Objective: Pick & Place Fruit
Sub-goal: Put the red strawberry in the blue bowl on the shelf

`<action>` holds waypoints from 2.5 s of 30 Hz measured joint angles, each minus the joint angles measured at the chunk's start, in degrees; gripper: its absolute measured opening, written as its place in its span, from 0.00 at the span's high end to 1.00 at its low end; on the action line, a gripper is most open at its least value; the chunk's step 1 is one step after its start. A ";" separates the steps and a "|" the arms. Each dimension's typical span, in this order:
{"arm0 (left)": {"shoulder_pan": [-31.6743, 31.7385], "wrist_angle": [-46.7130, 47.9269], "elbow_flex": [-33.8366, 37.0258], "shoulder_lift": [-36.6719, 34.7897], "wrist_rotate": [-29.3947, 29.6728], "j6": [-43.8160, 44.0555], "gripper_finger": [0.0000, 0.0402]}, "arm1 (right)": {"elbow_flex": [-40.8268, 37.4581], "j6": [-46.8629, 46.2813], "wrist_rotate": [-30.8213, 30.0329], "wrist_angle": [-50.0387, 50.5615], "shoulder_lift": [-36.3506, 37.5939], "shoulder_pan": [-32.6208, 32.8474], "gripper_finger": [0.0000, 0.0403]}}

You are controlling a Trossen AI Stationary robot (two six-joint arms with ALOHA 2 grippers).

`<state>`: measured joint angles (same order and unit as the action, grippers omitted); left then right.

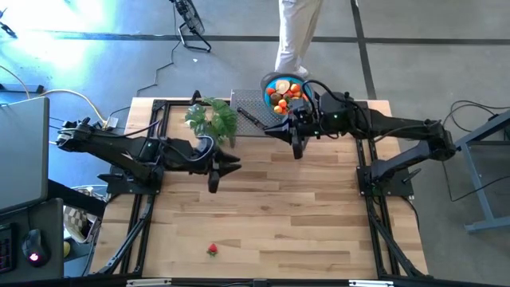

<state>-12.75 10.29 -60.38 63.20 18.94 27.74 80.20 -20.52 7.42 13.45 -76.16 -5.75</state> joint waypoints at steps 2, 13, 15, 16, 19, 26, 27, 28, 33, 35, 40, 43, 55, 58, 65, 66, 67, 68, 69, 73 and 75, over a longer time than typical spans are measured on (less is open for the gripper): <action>-0.04 0.37 0.00 0.00 -0.81 3.24 0.72 | 0.00 1.16 -0.01 0.03 0.00 -0.03 0.94; -0.69 1.14 0.07 0.98 -6.65 15.06 0.72 | 0.00 5.58 0.00 0.69 -0.02 0.02 0.94; -2.19 0.92 -0.04 1.42 -6.75 17.42 0.72 | 0.00 5.55 0.00 0.90 -0.02 0.02 0.94; -3.07 1.49 -0.04 1.55 -6.64 18.44 0.72 | 0.00 5.47 0.00 0.92 -0.02 0.02 0.94; -7.46 3.22 0.05 2.14 -5.25 22.06 0.72 | 0.00 5.34 0.00 0.90 -0.02 0.02 0.94; -19.88 7.52 0.02 3.40 3.29 32.23 0.72 | -0.02 5.36 -0.01 0.96 -0.04 0.02 0.94; -21.94 7.90 0.02 3.78 4.73 34.19 0.72 | -0.02 5.36 0.00 1.01 -0.26 0.02 0.94; -23.98 8.21 0.02 4.15 6.27 36.26 0.72 | -0.02 5.34 0.00 0.98 -0.52 0.02 0.94; -32.41 9.38 0.02 6.47 13.08 45.82 0.72 | -0.07 2.66 0.00 1.28 -1.23 0.02 0.94; -35.17 9.62 0.02 7.69 14.92 48.71 0.72 | -0.04 1.50 0.03 1.19 -1.51 0.14 0.94; -39.64 9.87 0.02 10.42 17.85 55.16 0.72 | -0.04 0.20 0.10 1.69 -1.75 0.15 0.94; -41.05 9.87 0.02 11.99 19.75 60.84 0.72 | -0.04 0.35 0.07 1.55 -1.68 0.15 0.94; -41.27 10.53 0.02 19.78 20.66 77.80 0.72 | -0.04 2.81 0.17 7.27 -1.66 -0.83 0.94; -41.28 10.81 0.01 21.71 19.55 84.22 0.72 | -0.04 3.92 0.42 7.39 -1.66 -1.27 0.94; -41.27 11.86 -1.14 26.79 13.63 94.24 0.73 | -0.04 4.48 0.22 7.41 -1.66 -2.08 0.94; -41.27 12.59 -2.57 27.76 13.45 94.81 0.74 | -0.04 4.94 0.23 7.35 -1.66 -2.21 0.94; -41.27 14.16 -4.34 28.50 13.26 95.36 0.75 | -0.04 5.49 0.22 7.38 -1.66 -2.26 0.94; -41.27 16.37 -6.32 29.15 12.83 95.74 0.77 | -0.04 5.72 0.22 7.42 -1.66 -2.26 0.94; -41.27 19.09 -8.82 30.07 12.01 96.25 0.79 | -0.04 5.77 0.19 7.42 -1.66 -2.26 0.94; -41.27 33.44 -17.18 34.21 6.98 100.57 0.88 | -0.04 5.93 0.22 7.32 -1.66 -2.26 0.94; -41.27 37.54 -19.98 36.02 3.58 103.14 0.92 | -0.04 5.95 0.20 7.33 -1.66 -2.26 0.94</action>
<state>-54.02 47.83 -80.36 99.22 22.51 130.87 80.16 -14.56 7.62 20.78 -77.82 -8.01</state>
